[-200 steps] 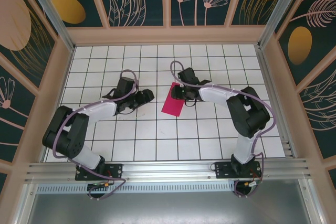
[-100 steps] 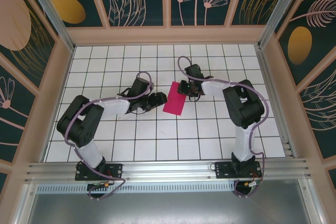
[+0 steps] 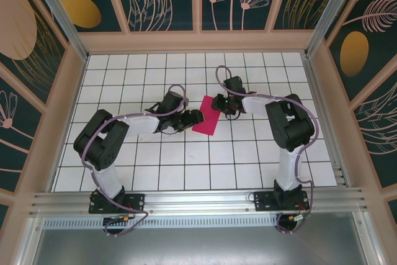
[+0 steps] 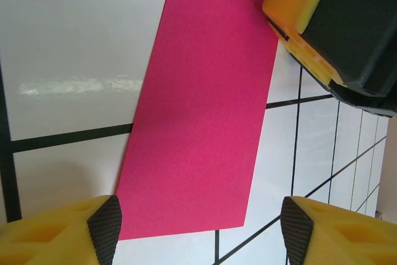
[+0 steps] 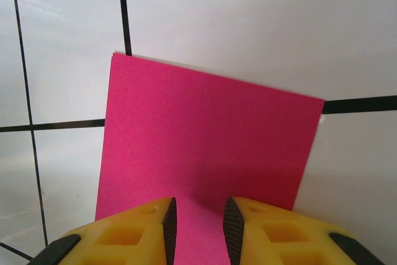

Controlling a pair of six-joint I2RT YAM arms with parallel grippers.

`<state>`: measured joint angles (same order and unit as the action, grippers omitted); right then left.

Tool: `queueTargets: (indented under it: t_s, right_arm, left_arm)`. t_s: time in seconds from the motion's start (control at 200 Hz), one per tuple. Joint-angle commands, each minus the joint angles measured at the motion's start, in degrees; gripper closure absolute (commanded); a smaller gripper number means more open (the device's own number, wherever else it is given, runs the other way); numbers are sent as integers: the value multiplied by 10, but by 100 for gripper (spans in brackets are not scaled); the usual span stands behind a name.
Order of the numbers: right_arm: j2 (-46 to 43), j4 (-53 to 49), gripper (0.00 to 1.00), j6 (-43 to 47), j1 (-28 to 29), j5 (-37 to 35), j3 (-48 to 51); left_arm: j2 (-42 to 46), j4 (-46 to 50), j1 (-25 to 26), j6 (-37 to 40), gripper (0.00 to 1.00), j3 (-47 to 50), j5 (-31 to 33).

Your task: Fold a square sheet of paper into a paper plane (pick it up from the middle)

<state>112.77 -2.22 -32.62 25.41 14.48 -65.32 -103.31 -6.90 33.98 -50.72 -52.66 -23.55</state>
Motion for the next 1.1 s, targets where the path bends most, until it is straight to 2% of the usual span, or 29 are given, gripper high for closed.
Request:
queueTargets:
  t_s: [0.0, 0.29, 0.57, 0.776, 0.826, 0.971, 1.096]
  right_arm:
    - [33, -33, 69, -10, -12, -23, 29]
    - [38, -32, 69, -10, -15, -20, 33]
    - [42, -32, 69, -9, -15, -18, 31]
    - [44, -32, 69, -9, -15, -17, 31]
    - [45, -33, 69, -9, -15, -16, 32]
    - [45, -34, 69, -7, -16, -20, 33]
    - [48, -36, 69, -7, -18, -21, 32]
  left_arm:
    - [-16, 29, 5, 0, 28, -18, 8]
    - [-24, 44, 10, 5, 27, -24, 14]
    - [-18, 10, 10, 5, 28, -19, -34]
    - [-17, 4, 10, 11, 29, -23, -38]
    - [-17, 15, 11, 18, 29, -27, -28]
    - [-9, 108, 11, 54, 29, -60, 69]
    - [-16, 107, 11, 56, 28, -61, 56]
